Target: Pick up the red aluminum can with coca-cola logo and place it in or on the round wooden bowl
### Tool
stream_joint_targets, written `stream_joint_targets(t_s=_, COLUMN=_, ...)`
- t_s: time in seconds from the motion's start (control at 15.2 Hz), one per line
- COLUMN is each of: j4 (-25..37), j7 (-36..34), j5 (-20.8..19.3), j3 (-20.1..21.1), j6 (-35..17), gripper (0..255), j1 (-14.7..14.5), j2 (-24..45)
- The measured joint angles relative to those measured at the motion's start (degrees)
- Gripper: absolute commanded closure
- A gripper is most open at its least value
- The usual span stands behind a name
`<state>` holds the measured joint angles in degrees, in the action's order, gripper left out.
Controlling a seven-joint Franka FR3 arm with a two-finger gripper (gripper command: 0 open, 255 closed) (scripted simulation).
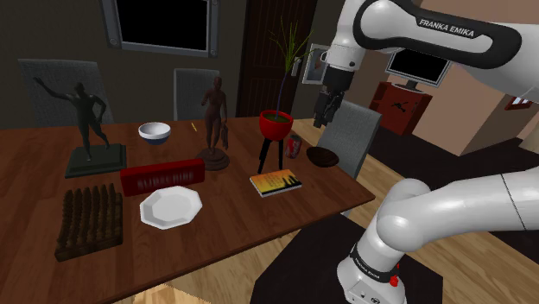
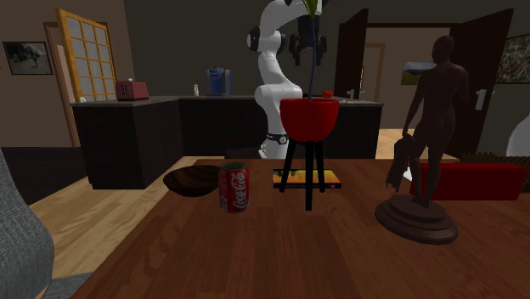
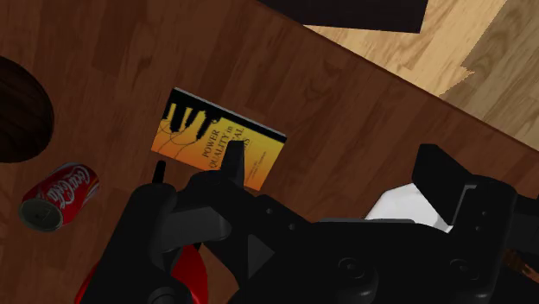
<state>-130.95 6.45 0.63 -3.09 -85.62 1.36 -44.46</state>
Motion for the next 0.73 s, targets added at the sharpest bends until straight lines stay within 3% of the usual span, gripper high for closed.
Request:
stream_joint_targets(t_s=0.2, j4=-0.2, j7=0.7, j5=-0.6, j3=-0.8, j6=-1.2, gripper=0, j1=0.4, j2=0.9)
stream_joint_targets(t_s=0.73, j4=-1.9, j7=5.2, j5=-3.9, j3=-6.6, j6=-12.8, gripper=0, j1=2.7, j2=10.6)
